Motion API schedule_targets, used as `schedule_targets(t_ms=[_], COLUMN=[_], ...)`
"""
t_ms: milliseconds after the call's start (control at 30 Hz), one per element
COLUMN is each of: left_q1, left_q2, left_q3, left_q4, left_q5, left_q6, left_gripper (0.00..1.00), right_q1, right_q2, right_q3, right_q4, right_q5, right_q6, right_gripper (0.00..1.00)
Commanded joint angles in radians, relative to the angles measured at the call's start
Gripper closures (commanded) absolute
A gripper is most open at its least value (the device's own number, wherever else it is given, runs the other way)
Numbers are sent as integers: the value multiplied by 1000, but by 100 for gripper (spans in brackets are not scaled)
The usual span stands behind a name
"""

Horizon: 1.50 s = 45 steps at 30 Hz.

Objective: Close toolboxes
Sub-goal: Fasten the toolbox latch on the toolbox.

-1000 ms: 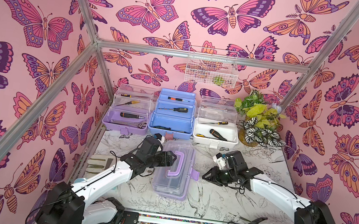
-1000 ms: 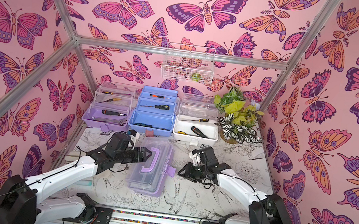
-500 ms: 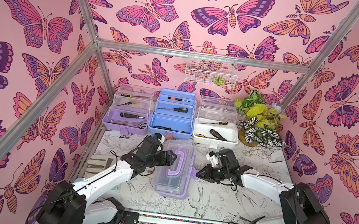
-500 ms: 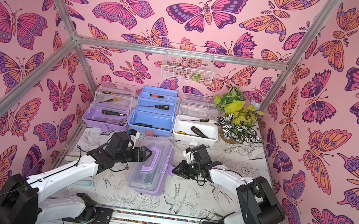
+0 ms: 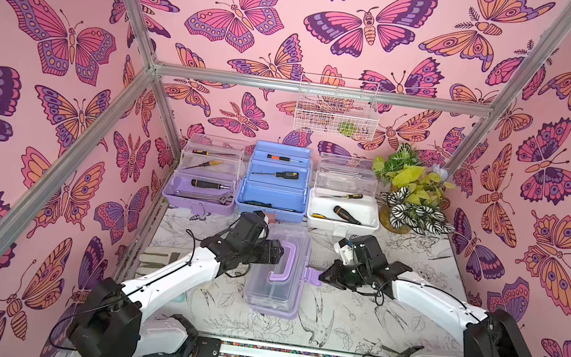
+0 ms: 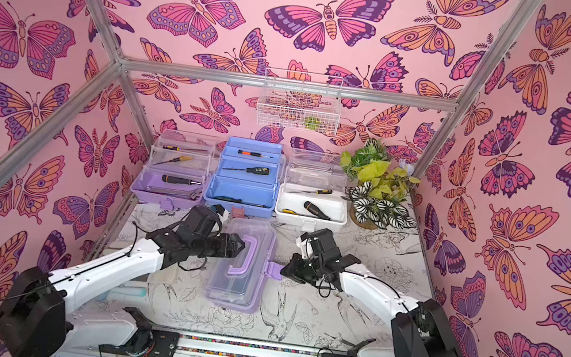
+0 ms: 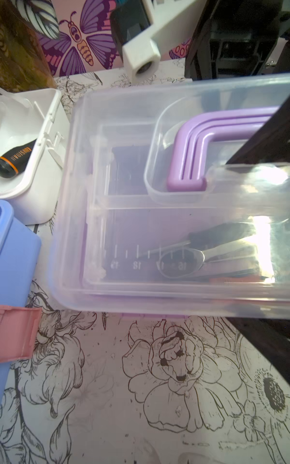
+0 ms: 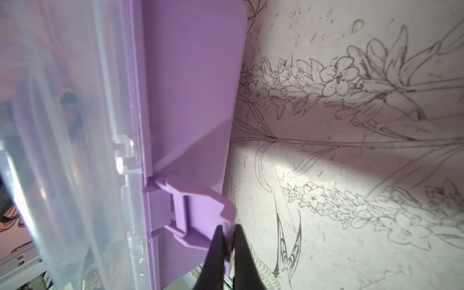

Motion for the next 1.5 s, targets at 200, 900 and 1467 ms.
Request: schedule_targets(t_ms=[200,900,1467], left_q1=[-74,-115,-115], left_q2=[135,174,183], left_q3=[45,80,83], left_q4=[-177,-177,-177], left_q5=[-100,-118,-112], left_q6=[2,6,18], left_gripper=[5,1,1], right_q1=[24,79,82], right_q2=[-38,-16,-78], right_q3=[48,97,99], right_q4=[-2,-35,-96], right_q5=[-57,-12,43], right_q6=[-18,-30,-55], right_gripper=[74,60,69])
